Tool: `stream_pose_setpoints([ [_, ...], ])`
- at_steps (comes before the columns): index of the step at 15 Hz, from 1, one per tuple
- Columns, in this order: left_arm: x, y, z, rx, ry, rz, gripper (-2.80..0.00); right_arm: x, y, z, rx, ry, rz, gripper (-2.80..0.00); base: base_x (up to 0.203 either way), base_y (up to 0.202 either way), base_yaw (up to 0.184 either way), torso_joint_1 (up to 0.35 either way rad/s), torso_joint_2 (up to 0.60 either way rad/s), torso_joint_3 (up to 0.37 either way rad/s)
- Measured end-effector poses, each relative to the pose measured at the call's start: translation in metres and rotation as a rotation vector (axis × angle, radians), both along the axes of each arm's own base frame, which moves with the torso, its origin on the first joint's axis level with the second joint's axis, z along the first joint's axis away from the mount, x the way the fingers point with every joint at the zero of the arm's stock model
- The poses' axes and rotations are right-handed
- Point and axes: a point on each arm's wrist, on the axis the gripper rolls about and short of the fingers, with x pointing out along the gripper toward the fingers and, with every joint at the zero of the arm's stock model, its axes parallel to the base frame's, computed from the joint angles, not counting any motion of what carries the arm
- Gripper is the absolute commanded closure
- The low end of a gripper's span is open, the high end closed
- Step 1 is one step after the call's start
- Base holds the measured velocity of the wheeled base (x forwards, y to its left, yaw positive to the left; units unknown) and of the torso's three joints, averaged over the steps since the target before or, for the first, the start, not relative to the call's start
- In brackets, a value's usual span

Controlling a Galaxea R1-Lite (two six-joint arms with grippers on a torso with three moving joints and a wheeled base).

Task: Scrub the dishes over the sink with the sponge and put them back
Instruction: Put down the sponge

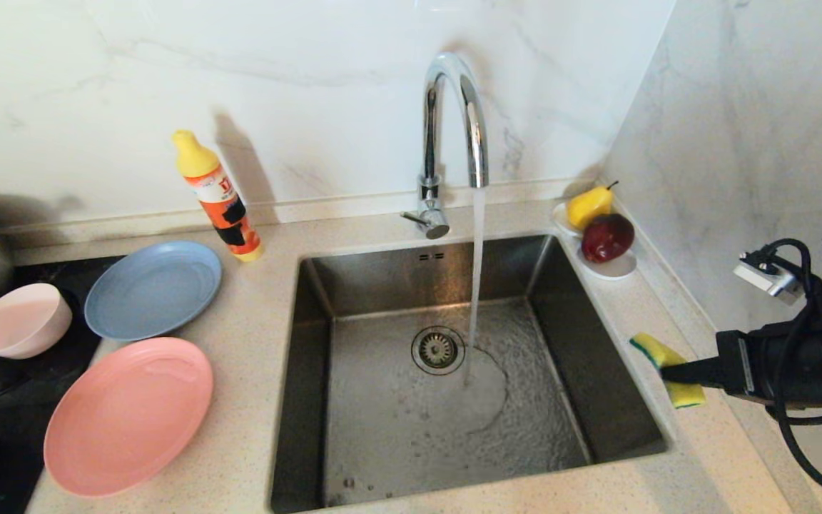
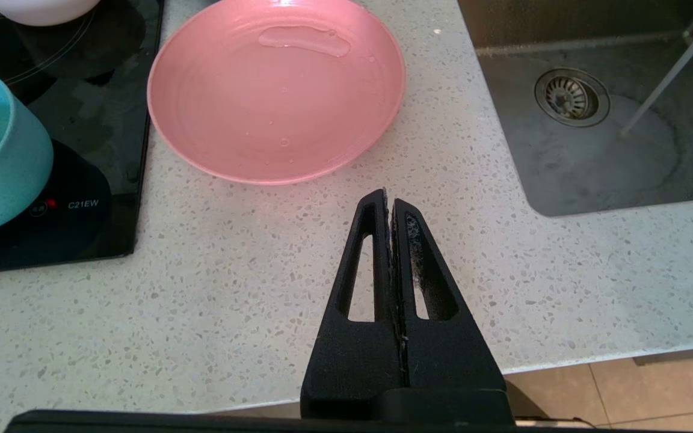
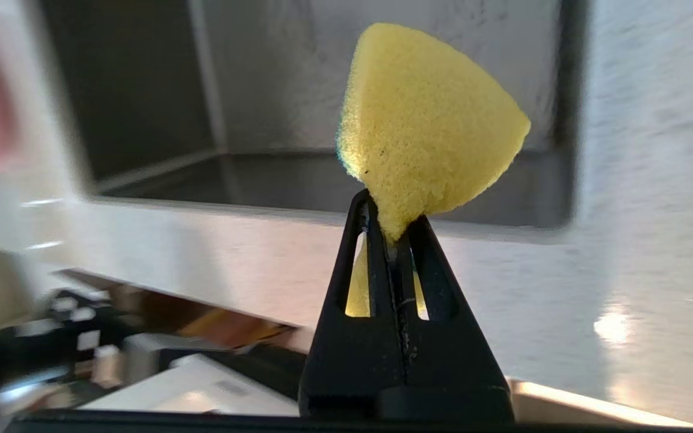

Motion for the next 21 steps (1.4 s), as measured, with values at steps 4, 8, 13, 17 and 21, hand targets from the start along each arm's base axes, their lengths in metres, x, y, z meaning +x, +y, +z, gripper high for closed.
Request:
stream_pose_setpoints([
  [4,0.0,0.0,0.0,0.0,0.0,0.0,0.0,-0.006,-0.003,-0.015,-0.213,-0.016,-0.02,0.0,0.0,0.0,0.0,0.0,0.0,0.0],
  [8,0.0,0.0,0.0,0.0,0.001,-0.001,0.0,-0.007,-0.005,-0.035,-0.369,-0.04,-0.035,0.0,0.0,0.0,0.0,0.0,0.0,0.0],
  [13,0.0,0.0,0.0,0.0,0.001,0.0,0.0,0.004,-0.001,-0.067,-0.502,-0.117,-0.093,0.0,0.0,0.0,0.0,0.0,0.0,0.0],
  [17,0.0,0.0,0.0,0.0,0.001,0.0,0.0,0.013,0.002,-0.089,-0.551,-0.151,-0.067,0.0,0.0,0.0,0.0,0.0,0.0,0.0],
  [21,0.0,0.0,0.0,0.0,0.002,0.0,0.0,0.022,0.002,-0.1,-0.598,-0.144,-0.085,0.0,0.0,0.0,0.0,0.0,0.0,0.0],
])
